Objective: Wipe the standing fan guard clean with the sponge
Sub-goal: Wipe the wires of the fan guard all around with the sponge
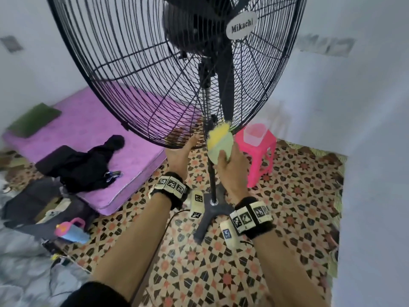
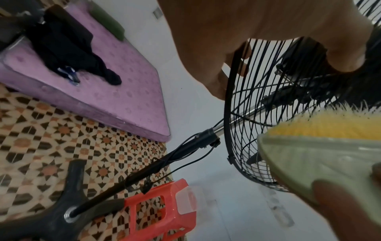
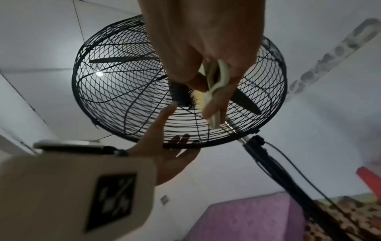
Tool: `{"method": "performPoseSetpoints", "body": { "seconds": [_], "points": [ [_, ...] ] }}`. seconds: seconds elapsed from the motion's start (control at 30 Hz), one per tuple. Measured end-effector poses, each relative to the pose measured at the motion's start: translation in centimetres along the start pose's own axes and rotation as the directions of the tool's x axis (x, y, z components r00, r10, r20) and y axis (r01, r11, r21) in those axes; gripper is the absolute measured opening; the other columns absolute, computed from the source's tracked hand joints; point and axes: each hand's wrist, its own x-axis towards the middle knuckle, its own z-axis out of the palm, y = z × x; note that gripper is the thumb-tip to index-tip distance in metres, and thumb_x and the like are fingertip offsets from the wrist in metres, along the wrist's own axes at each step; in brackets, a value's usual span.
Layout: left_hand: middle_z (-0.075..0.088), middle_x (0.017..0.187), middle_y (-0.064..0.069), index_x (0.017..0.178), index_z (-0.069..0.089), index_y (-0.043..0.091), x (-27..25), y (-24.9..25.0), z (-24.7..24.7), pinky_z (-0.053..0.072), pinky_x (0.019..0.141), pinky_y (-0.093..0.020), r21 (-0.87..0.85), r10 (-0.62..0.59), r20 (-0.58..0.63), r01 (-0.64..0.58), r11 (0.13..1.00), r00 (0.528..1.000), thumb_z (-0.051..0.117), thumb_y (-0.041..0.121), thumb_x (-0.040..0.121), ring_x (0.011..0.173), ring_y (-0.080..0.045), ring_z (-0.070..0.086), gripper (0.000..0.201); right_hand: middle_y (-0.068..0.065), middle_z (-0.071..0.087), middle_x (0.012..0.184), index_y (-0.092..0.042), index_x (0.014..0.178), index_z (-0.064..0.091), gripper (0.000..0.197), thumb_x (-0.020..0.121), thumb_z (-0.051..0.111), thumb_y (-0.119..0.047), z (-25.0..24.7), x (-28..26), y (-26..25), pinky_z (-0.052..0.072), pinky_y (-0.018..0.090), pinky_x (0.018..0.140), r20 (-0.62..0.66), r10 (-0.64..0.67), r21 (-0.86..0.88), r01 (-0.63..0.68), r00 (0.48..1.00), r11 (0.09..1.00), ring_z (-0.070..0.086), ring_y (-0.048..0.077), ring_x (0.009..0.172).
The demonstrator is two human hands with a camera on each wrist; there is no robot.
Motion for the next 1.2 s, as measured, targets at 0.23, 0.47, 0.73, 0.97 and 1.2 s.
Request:
{"method": "performPoseSetpoints", "body": {
  "seconds": [0.23,0.47,0.73,0.97,1.2],
  "points": [
    [0.074,0.123,-0.010,0.129,0.064,0.009,0.4,-0.8,-0.5,0.055,0.100,-0.059,0.101,-0.083,-0.025,0.085,0.991,0.996,0.086,0.084,0.051,0.113,-0.035,0.070,0.111,0.001,0.068,0.121,-0.006,0.132,0.061,0.036,0.096,0.061,-0.009,2.9,-0.6,2.2,0.047,0.024,0.094,0.264,0.181,-0.016,-0.183,0.947,0.983,0.063,0.018,0.111],
    [0.067,0.134,0.002,0.139,0.053,0.017,0.5,-0.5,-0.6,0.048,0.110,-0.056,0.053,-0.066,-0.006,0.066,0.996,0.998,0.091,0.076,0.055,0.125,-0.022,0.063,0.110,-0.013,0.068,0.086,-0.024,0.094,0.066,0.009,0.101,0.061,-0.022,2.7,-1.9,3.6,0.054,0.017,0.068,0.143,0.239,0.125,-0.257,0.960,0.958,0.065,-0.003,0.075],
    [0.063,0.139,-0.002,0.145,0.045,0.018,-0.2,-0.2,-0.3,0.047,0.112,-0.054,0.049,-0.070,-0.005,0.070,0.996,0.998,0.089,0.078,0.055,0.127,-0.024,0.061,0.116,-0.008,0.066,0.083,-0.018,0.096,0.066,0.010,0.103,0.059,-0.023,4.1,-1.8,3.1,0.053,0.025,0.068,0.035,0.169,0.090,-0.172,0.985,0.981,0.063,0.005,0.075],
    [0.070,0.125,0.007,0.133,0.054,0.022,-0.4,0.2,-0.1,0.049,0.110,-0.054,0.030,-0.045,-0.014,0.045,0.999,0.999,0.090,0.070,0.059,0.120,-0.021,0.065,0.095,-0.015,0.062,0.096,-0.013,0.119,0.062,0.022,0.104,0.056,-0.028,3.4,-1.7,3.2,0.046,0.008,0.074,0.092,0.151,0.112,-0.161,0.984,0.981,0.062,-0.006,0.088],
    [0.070,0.126,0.005,0.129,0.058,0.025,0.2,0.1,0.3,0.049,0.110,-0.055,0.010,-0.032,-0.034,0.033,0.999,0.999,0.091,0.069,0.058,0.123,-0.023,0.065,0.090,0.010,0.068,0.095,-0.002,0.129,0.055,0.036,0.105,0.055,-0.029,0.8,-2.3,3.7,0.057,0.023,0.074,-0.095,0.214,0.212,-0.191,0.972,0.959,0.070,0.012,0.089]
  ]
}}
